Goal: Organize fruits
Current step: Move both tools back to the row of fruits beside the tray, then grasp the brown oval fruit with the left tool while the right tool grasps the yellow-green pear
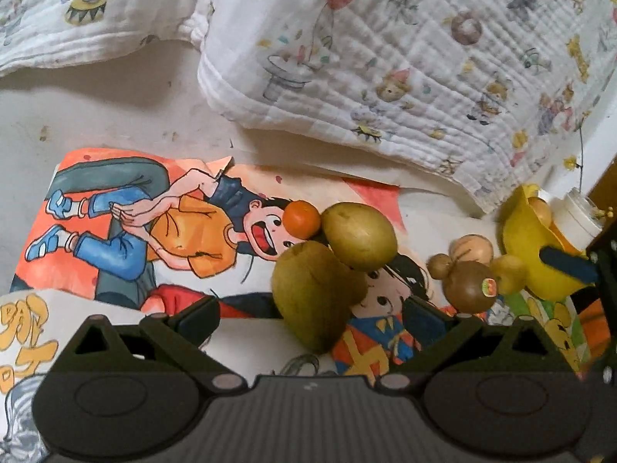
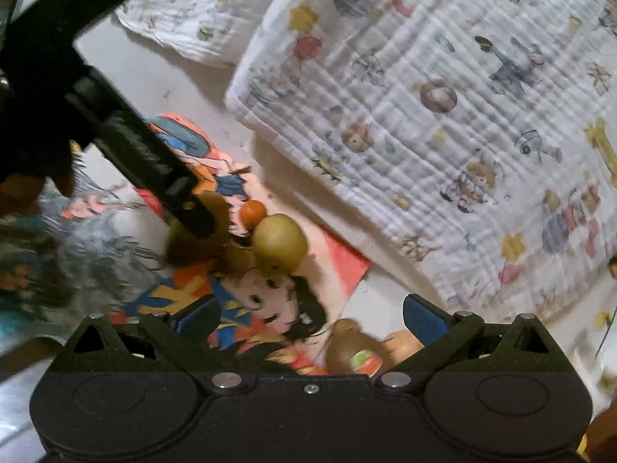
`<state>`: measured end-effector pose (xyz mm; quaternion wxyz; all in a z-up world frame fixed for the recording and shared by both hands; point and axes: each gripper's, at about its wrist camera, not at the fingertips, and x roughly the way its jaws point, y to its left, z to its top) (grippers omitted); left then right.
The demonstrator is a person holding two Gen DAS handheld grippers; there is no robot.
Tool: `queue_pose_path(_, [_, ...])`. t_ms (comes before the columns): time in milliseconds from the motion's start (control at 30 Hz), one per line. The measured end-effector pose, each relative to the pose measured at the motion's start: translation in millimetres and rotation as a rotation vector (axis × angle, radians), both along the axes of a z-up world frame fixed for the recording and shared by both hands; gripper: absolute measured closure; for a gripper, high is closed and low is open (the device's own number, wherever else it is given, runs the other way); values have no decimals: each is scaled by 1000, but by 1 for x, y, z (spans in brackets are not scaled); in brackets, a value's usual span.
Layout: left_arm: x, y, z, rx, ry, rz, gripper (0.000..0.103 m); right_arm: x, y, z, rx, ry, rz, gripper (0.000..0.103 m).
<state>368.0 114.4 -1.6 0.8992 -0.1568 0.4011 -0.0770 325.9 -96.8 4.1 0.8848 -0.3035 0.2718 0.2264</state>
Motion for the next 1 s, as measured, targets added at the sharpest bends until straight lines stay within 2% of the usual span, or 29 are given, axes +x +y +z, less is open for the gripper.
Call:
queue_pose_path(67, [0, 1, -1, 3, -21, -14, 1, 17, -6, 3, 24, 30, -31, 5])
queue_pose_path(300, [-1, 2, -7, 58, -77, -76, 4, 85, -29, 17, 272, 209, -155, 8])
queue_pose_path(467, [2, -9, -9, 106, -113, -130, 13, 115, -17, 11, 416, 362, -173, 13])
queue_pose_path(500, [3, -10, -9, 107, -116, -131, 15, 119, -13, 8, 426, 386, -168, 14])
queue_pose_path(567, [5, -9, -11, 93, -120, -112, 30, 127, -4, -1, 454, 454, -146, 21])
queue_pose_path(600, [6, -7, -11, 84, -118, -103, 32, 131, -1, -5, 468, 480, -136, 27])
queue_pose_path(667, [9, -3, -14, 56, -109, -88, 37, 137, 6, -12, 482, 530, -129, 31])
queue_pose_path(767, [11, 2, -17, 30, -100, -84, 41, 139, 15, -18, 472, 543, -133, 40])
queue_pose_path(900, [12, 4, -18, 9, -99, -91, 46, 143, 19, -22, 441, 530, -166, 44])
queue_pose_path(1000, [14, 0, -20, 11, -94, -96, 46, 148, 16, -31, 445, 560, -199, 45])
